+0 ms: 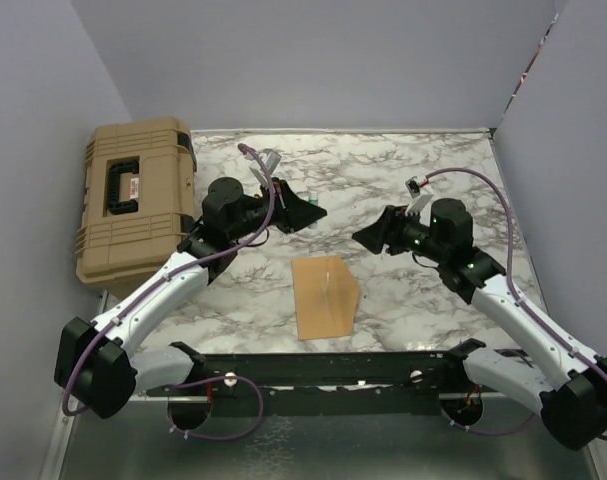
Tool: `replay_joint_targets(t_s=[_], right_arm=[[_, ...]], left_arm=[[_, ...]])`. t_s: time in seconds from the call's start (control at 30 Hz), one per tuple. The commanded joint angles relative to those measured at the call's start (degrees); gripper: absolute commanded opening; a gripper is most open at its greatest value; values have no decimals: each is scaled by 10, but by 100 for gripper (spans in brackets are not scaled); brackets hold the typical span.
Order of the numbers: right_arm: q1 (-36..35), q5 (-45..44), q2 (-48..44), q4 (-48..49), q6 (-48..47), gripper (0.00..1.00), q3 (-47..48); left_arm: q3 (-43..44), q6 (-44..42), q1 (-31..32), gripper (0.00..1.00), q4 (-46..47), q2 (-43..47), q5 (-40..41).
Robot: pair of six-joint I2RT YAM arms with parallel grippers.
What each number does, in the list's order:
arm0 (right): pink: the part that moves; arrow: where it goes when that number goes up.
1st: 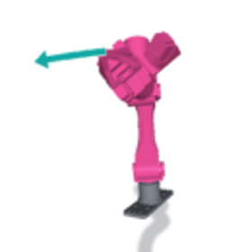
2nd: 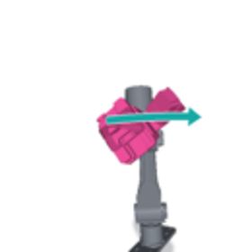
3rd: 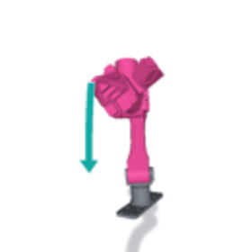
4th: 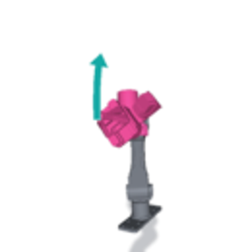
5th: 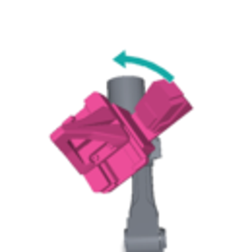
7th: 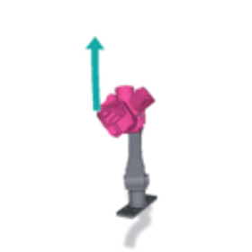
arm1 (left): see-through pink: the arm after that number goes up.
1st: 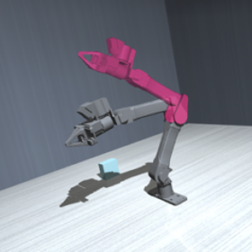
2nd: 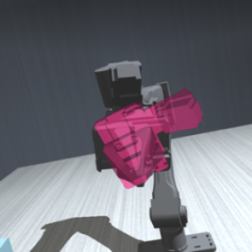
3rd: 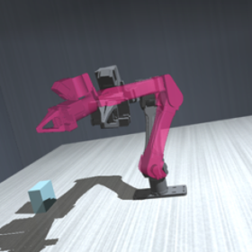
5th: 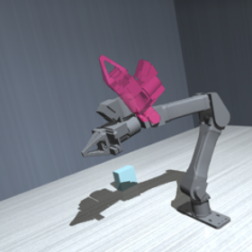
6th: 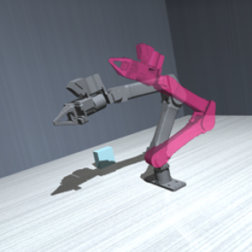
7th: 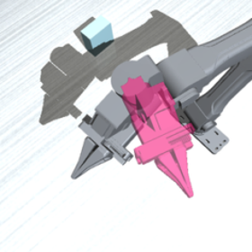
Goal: Place the letter into the envelope and seal it
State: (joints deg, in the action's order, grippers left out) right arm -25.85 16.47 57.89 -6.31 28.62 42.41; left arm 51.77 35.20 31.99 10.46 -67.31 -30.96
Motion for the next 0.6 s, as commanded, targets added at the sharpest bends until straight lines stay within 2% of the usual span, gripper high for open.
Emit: replay_joint_targets(t_s=[0.0,0.23,0.57], right_arm=[[-17,168,-43,87,49,65,8],[-34,154,-19,89,106,68,85],[-69,124,67,77,116,69,166]], left_arm=[[17,125,4,0,144,-24,47],[47,243,5,0,146,-53,79],[48,257,6,0,146,-54,72]])
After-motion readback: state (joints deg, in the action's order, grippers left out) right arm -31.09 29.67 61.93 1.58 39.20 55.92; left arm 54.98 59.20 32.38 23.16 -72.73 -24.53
